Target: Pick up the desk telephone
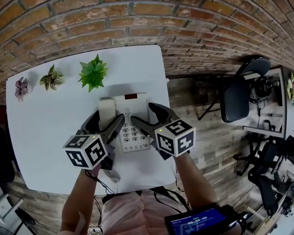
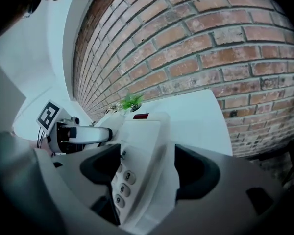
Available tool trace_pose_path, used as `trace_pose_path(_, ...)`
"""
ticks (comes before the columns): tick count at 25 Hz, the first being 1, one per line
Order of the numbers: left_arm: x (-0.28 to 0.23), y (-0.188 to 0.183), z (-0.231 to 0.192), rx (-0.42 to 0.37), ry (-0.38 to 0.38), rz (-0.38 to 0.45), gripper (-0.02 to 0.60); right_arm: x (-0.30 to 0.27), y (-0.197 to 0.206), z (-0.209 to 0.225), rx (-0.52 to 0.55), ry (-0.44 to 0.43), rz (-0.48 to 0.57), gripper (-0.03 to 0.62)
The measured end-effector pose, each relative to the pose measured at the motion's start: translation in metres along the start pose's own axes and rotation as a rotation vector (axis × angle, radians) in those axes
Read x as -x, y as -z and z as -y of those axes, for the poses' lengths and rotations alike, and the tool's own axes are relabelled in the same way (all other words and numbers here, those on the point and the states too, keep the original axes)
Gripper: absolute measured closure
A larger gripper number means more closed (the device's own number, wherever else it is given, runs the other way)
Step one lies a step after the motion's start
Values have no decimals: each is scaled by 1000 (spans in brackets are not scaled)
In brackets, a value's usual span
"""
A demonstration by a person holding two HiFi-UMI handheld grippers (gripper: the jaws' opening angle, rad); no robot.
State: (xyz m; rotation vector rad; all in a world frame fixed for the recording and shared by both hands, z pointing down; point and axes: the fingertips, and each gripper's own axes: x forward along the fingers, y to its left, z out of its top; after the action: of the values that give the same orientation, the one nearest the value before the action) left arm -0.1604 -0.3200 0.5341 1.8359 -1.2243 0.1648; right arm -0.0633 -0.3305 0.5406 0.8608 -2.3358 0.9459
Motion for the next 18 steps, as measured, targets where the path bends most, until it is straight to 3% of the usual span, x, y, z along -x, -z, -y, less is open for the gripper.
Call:
trace_pose_path(7, -8, 1, 2, 46, 57, -17, 181, -12, -3, -5, -3, -70, -6, 243)
trace_pose_path(12, -8, 0, 3, 7, 23, -14, 198, -14, -3, -4, -14, -122, 9, 241)
trace_pose_path(18, -3, -1, 2, -16, -8, 31, 219, -12, -3, -6, 2, -117, 48, 246)
